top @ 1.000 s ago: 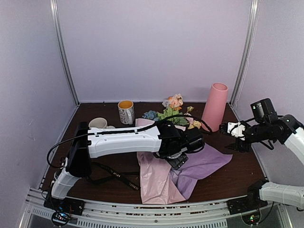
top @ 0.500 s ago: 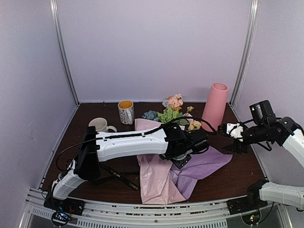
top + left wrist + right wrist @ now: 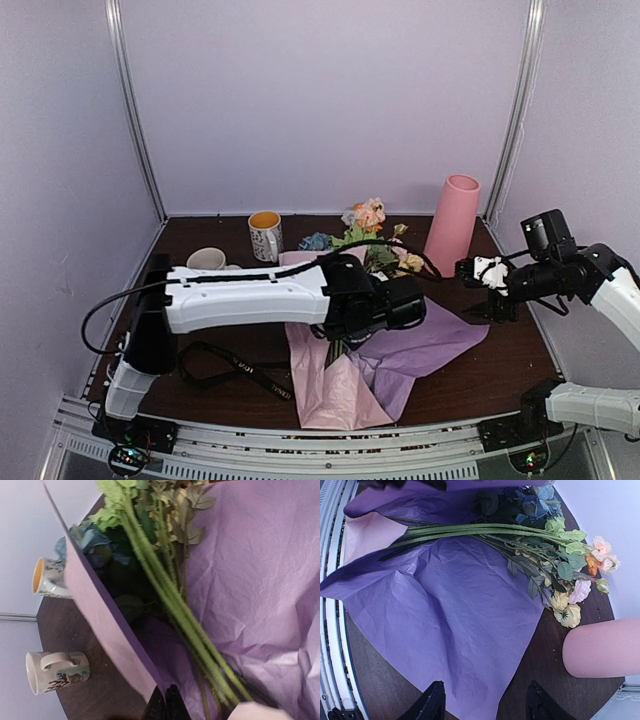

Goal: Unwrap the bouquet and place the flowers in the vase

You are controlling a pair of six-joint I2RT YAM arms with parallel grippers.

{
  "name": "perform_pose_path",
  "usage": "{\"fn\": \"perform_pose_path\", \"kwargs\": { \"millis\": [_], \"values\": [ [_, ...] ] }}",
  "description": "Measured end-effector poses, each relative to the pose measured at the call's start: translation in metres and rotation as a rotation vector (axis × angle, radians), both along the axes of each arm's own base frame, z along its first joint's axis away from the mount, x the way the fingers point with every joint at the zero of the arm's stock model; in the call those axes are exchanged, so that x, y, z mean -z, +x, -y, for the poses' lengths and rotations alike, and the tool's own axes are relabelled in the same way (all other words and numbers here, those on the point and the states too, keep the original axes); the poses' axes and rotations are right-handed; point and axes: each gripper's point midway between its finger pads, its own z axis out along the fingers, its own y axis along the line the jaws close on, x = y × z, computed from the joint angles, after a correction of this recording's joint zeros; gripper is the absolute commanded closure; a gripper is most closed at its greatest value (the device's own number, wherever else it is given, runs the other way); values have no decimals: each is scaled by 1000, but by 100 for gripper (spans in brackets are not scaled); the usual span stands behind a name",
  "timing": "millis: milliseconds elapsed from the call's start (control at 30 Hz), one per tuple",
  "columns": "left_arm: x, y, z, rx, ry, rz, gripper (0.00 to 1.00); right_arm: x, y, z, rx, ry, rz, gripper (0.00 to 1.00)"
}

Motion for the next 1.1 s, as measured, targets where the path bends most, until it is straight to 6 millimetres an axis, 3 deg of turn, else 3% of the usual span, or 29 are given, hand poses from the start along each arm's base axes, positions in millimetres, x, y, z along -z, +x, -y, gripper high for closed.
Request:
{"fn": "perform_pose_path", "kwargs": {
  "millis": [167,267,367,500,567,667,733,867,1100],
  "values": [
    [-72,-10,-51,-83,-158,58,100,3,-3,-12,-31,34,-56,45],
    [-85,-14,-86,-146,-191,84,100,2,-14,-34,-84,76,-126,43],
    [-65,-19,-115,-202,-137,83,100,-1,-31,-65,-163,118,-191,41],
    [-21,-28,-148,-270,-20,61,96,5,-59,-109,-285,113,-301,40],
    [-3,-33,-165,-313,23,50,84,13,-68,-124,-318,97,-360,40],
    [11,-38,-181,-354,56,40,55,25,-78,-145,-348,69,-445,39],
    [17,-41,-189,-384,54,37,44,30,-79,-155,-352,56,-478,39],
    [27,-47,-203,-411,44,20,32,55,-81,-170,-339,17,-558,38],
    [61,-63,-239,-452,54,-55,27,102,-74,-191,-240,-12,-714,34]
  ]
}}
